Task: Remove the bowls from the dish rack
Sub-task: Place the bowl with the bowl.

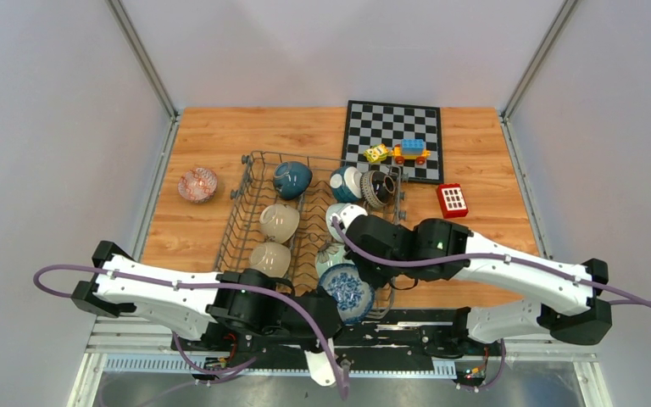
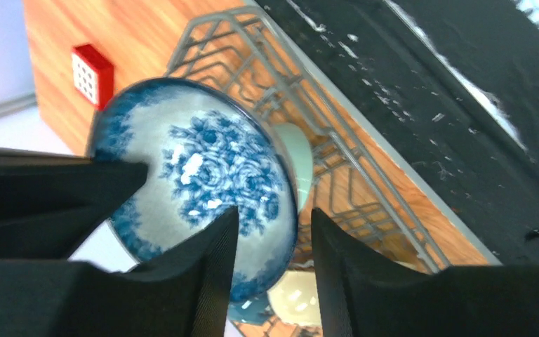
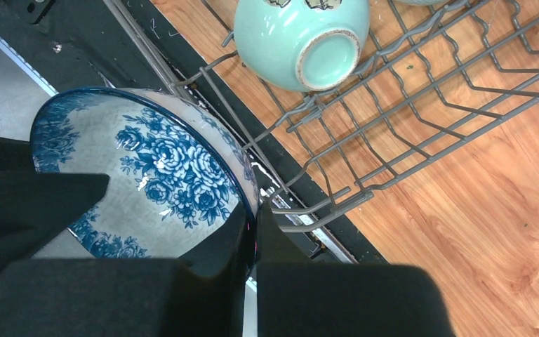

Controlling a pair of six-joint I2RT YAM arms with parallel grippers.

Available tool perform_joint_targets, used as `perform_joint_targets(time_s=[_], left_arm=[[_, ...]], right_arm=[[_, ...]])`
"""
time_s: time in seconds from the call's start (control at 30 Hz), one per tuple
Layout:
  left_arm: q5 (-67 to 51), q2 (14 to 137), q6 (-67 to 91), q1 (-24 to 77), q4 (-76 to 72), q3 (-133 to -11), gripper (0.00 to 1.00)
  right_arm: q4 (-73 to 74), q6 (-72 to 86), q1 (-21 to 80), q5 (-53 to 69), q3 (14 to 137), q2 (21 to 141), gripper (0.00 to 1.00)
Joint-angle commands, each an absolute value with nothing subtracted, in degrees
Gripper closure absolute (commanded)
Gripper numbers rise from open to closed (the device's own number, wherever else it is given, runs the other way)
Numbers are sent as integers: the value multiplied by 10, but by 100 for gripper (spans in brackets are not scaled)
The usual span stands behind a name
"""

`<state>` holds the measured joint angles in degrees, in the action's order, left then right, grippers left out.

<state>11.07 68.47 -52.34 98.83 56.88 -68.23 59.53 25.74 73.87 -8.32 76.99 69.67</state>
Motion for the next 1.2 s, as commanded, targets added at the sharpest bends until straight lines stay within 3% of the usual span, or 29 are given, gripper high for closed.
perform_joint_targets(time_s=[0.0,0.03,0.07,0.1,0.33,0.47,0.6,0.73,0.87,1.07,1.17], left_arm=[[196,661,-480,988,496,-680,38],[227,652,-469,988,478,-675,12],[248,642,-458,989,458,-671,2],[268,632,-448,989,442,-670,0],[435,579,-312,972,333,-665,0],[356,584,-104,874,356,-702,0],[239,565,109,747,284,-684,0],[227,568,409,647,258,-663,0],[205,613,611,617,286,-658,2],[196,675,634,618,306,-673,7],[212,699,608,618,331,-694,20]], right_arm=[[587,284,748,-130,768,671,100],[586,286,747,-149,768,660,100],[584,288,747,-167,769,651,100],[583,289,747,-188,770,643,100],[589,274,719,-288,773,598,100],[584,261,676,-298,775,581,100],[563,251,629,-294,759,568,100],[534,263,576,-280,730,561,100],[500,298,529,-242,704,569,100],[490,349,520,-214,711,602,100],[503,371,517,-204,723,619,100]])
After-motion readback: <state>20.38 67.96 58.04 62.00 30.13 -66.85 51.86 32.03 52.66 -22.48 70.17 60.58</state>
